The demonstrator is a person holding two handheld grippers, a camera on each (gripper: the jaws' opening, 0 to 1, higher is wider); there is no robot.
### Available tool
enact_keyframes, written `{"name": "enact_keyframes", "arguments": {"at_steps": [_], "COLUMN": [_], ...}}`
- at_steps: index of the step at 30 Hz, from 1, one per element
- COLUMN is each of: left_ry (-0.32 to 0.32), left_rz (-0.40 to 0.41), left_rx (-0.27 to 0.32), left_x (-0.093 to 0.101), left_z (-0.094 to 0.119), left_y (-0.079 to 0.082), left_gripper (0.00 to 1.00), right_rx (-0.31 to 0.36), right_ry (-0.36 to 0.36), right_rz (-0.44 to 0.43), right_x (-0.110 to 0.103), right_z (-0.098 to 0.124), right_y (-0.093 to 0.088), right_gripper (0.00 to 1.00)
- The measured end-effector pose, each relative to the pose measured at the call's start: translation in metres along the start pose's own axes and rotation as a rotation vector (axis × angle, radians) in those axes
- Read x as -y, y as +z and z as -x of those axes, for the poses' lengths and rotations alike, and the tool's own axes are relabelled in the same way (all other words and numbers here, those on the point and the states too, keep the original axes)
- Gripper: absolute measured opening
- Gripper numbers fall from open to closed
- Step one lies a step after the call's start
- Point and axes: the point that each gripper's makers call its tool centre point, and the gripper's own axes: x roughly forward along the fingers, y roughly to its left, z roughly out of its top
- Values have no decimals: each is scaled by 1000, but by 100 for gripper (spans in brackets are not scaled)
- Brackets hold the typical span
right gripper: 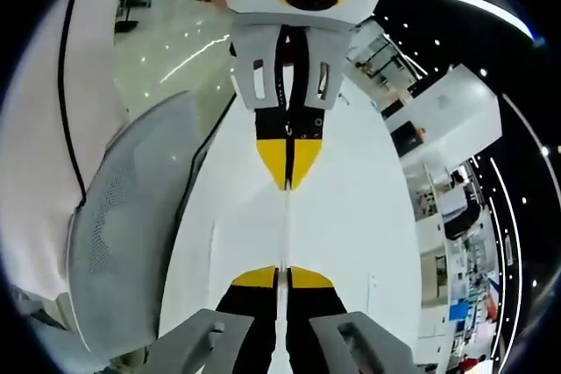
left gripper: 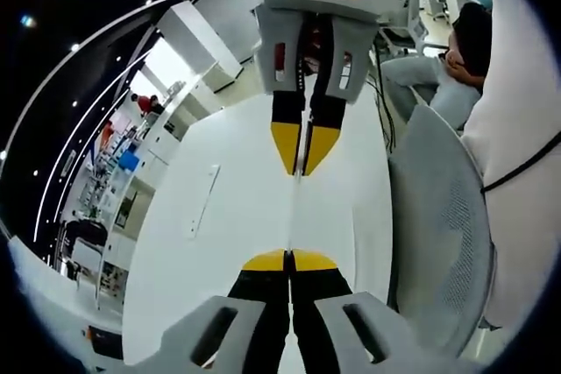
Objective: Arrange the food packaging bags into a neat stack by flattening each bag and aligning their edges.
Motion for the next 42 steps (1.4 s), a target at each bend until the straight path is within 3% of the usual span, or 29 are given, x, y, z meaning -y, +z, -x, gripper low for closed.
{"name": "enact_keyframes", "arguments": {"at_steps": [42], "left_ry": [16], "left_rz": [5], "left_rx": [4], "left_x": [-9], "left_z": [1], "left_y": [-3], "left_gripper": [0], "right_rx": [-7], "right_ry": [-9], "right_rz": [-46], "right_x": [3], "right_z": [10], "right_y": [-9], "right_gripper": [0]}}
